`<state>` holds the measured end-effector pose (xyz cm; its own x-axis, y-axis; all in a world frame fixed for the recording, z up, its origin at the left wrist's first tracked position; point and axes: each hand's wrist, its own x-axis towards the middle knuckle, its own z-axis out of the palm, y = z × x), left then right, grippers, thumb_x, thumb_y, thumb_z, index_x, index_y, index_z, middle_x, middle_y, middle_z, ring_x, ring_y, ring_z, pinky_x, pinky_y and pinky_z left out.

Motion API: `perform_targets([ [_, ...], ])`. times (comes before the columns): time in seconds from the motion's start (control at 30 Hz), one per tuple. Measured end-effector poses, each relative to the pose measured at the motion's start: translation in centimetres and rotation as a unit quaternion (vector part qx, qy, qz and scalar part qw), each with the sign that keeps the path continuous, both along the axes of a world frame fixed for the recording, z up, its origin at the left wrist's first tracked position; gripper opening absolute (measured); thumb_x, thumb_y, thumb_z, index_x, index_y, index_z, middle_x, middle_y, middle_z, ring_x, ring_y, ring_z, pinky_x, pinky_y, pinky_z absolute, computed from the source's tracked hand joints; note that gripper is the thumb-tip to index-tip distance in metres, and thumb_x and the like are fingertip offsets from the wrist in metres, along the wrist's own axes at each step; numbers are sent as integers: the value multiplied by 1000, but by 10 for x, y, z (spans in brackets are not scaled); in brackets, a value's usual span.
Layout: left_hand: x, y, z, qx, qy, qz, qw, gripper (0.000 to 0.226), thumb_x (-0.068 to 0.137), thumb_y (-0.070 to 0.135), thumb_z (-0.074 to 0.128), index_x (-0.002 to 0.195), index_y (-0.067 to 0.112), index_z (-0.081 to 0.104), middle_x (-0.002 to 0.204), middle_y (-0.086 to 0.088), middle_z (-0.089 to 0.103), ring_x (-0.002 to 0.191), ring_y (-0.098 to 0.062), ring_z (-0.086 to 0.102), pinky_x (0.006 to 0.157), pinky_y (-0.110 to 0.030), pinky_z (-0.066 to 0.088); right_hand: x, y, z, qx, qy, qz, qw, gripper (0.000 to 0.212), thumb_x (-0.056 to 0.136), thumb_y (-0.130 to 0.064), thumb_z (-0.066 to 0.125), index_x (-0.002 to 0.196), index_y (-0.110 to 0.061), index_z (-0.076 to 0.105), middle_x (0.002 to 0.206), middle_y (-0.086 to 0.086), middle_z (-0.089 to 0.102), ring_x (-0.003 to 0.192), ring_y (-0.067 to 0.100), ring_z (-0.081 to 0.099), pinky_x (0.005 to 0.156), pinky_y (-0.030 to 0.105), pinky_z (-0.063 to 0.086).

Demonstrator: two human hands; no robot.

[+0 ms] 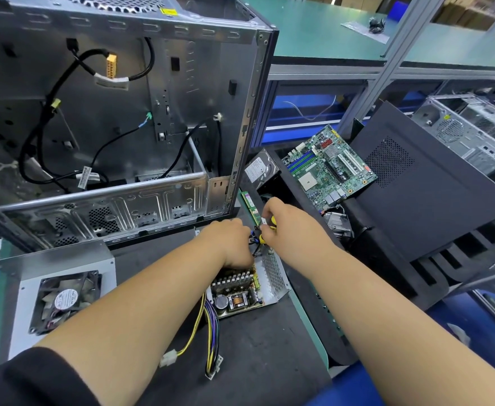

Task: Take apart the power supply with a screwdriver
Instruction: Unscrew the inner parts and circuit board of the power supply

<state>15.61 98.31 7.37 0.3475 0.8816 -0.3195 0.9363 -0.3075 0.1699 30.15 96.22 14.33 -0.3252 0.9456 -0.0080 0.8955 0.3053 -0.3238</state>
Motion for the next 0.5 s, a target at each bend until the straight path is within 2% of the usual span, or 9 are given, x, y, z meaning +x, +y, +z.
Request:
perform_targets([
  [0.07,0,0,0,0,0,1,1000,49,76,47,56,117,20,56,115,-7,50,106,-29,55,75,-36,37,0,0,1,-3,8,3,1000,15,93,-23,59,104,-17,50,93,2,57,75,21,51,51,27,27],
  [0.17,0,-1,1,-5,-1,6,1000,44,77,44,56,114,20,56,115,-7,50,106,-29,54,75,-35,36,0,0,2,-11,-1,14,1000,12,89,-19,60,100,-15,56,102,5,58,86,24,53,66,35,40],
  [0.23,0,-1,2,-8,-1,8,1000,45,78,44,56,115,21,56,116,-7,49,107,-29,54,75,-35,36,0,-1,2,-7,-18,19,1000,13,88,-22,60,99,-14,58,101,5,58,89,25,55,71,37,44],
  [0.3,1,0,4,-11,-1,11,1000,48,78,45,56,121,23,55,117,-6,49,107,-29,54,76,-36,37,0,-3,1,22,-55,20,998,20,91,-33,58,97,-15,56,94,3,59,86,27,57,69,38,46],
  [0.4,1,-1,5,-24,-5,18,1000,57,77,44,55,131,27,50,118,-5,49,108,-29,53,77,-36,38,1,-3,1,56,-90,3,994,39,95,-55,51,93,-16,56,79,-1,56,75,25,54,60,35,40],
  [0.5,0,-2,5,-15,2,12,1000,55,78,44,55,128,21,51,120,-6,49,110,-28,53,78,-35,37,-1,-1,0,29,-60,-6,998,31,99,-45,51,99,-14,57,74,-2,49,72,24,48,59,34,30],
])
